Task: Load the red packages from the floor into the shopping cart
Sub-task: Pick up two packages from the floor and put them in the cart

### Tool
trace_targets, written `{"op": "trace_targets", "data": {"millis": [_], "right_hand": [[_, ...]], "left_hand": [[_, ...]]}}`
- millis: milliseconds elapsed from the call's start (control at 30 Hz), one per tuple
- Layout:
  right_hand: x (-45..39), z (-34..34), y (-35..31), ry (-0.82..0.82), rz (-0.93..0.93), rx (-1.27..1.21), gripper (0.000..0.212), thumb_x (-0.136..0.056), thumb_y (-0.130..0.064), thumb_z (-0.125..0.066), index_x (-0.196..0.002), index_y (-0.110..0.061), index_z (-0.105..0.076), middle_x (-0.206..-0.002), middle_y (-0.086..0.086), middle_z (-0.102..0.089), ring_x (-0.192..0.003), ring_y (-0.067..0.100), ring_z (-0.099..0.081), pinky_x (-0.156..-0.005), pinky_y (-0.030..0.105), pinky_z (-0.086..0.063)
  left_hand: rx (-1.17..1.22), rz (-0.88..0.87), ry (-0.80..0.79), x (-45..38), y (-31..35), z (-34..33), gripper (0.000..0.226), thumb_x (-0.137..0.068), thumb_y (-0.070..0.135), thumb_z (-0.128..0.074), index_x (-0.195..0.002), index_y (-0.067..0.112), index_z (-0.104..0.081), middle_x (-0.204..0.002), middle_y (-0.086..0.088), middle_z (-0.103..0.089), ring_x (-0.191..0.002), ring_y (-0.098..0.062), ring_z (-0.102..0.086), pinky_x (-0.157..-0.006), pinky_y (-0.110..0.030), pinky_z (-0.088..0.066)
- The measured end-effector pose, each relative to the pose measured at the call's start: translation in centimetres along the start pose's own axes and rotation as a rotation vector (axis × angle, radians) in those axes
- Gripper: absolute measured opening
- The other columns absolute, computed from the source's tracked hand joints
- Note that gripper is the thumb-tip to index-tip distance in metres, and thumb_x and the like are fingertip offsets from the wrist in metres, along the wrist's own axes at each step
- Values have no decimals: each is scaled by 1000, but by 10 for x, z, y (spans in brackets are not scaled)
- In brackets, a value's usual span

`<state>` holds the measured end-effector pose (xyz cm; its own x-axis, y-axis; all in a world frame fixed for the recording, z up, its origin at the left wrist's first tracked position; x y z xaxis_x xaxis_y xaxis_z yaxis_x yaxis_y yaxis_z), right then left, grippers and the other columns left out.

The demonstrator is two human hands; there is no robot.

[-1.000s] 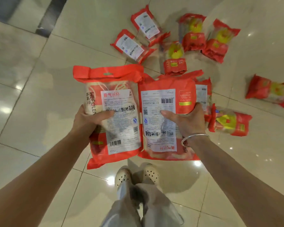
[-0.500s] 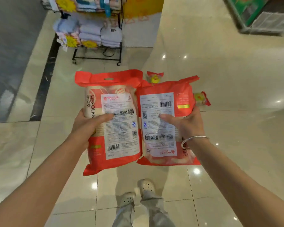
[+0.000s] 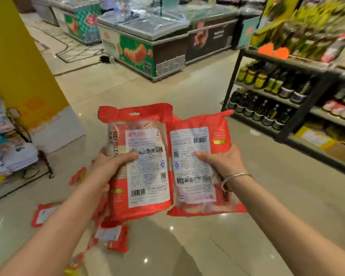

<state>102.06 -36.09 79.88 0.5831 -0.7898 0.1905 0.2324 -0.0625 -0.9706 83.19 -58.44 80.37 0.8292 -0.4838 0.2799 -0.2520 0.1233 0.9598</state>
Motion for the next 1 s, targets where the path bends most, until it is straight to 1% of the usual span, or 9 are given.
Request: {"op": "trace_targets", "data": {"millis": [133,233,333,500,633,700,833,933,1000], "right_hand": [[-10,105,-3,170,16,-29,48,-50,-20,-96,-91,-10,-73,-85,5,-78,-78,21,-76,-77,46,-61],[-20,189,2,300,27,-40,44,-52,-16,-95,-90,-10,-74,-84,5,-78,-77,21,-76,-78,47,-61],[-27,274,10,410,19,-36,55,-41,-31,-97,-88,-13,-75,-84,4,-78,-78,22,-76,-79,48,-60],[-27,386,25,593,5,-43,73,-28,-49,-94,-91,-16,-73,-86,1,-78,-80,20,-75,-78,47,-60],[-34,450,36,743,-14,-52,83,-25,-56,-94,-95,-17,-72,-89,-1,-78,-82,18,-75,-79,44,-60],[-43,477,43,802,-34,-63,81,-27,-54,-94,-96,-17,-72,-89,0,-78,-82,18,-75,-79,44,-60],[-70,526,59,931,-89,-134,102,-20,-63,-94,-107,-18,-65,-97,0,-76,-84,18,-75,-77,43,-61],[-91,559,55,1014,-85,-157,102,-22,-60,-95,-109,-16,-64,-96,0,-76,-83,17,-75,-76,41,-61],[-99,576,47,1080,-71,-173,83,-37,-40,-99,-107,-10,-66,-93,2,-77,-81,18,-75,-74,41,-62]], "left_hand": [[-58,17,-213,-19,19,-117,85,-35,25,-96,-113,11,-64,-94,-11,-77,-83,-30,-75,-75,-42,-60],[-86,-10,-371,-24,26,-213,64,-49,15,-90,-108,12,-65,-92,-12,-77,-77,-27,-75,-65,-36,-61],[-98,-23,-487,-22,27,-308,53,-54,7,-88,-103,12,-67,-93,-14,-77,-81,-31,-74,-74,-41,-60],[-139,-26,-682,-23,28,-439,83,-41,27,-91,-117,10,-63,-101,-13,-76,-90,-31,-74,-84,-48,-58],[-209,-62,-857,-25,33,-529,44,-68,11,-84,-107,14,-65,-98,-11,-77,-89,-31,-74,-82,-47,-58],[-229,-58,-915,-34,34,-572,48,-63,14,-85,-107,15,-65,-98,-11,-77,-88,-30,-74,-83,-47,-57],[-270,-68,-1016,-60,41,-660,52,-60,17,-86,-107,19,-65,-97,-7,-77,-87,-28,-74,-84,-50,-57],[-295,-66,-1103,-76,49,-725,54,-59,16,-86,-109,18,-65,-96,-7,-77,-87,-28,-74,-86,-51,-57],[-329,-58,-1177,-85,55,-768,58,-55,21,-84,-110,17,-65,-97,-8,-77,-88,-28,-74,-87,-52,-56]]}}
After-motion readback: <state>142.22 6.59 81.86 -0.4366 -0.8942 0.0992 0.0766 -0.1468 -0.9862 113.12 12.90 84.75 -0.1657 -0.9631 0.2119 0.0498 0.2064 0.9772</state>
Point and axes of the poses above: each hand's wrist, its own x-axis away from the middle knuckle, its own z-axis out of the back of the hand, y = z × x, the point moved 1 cm from there along -x, towards the middle knuckle
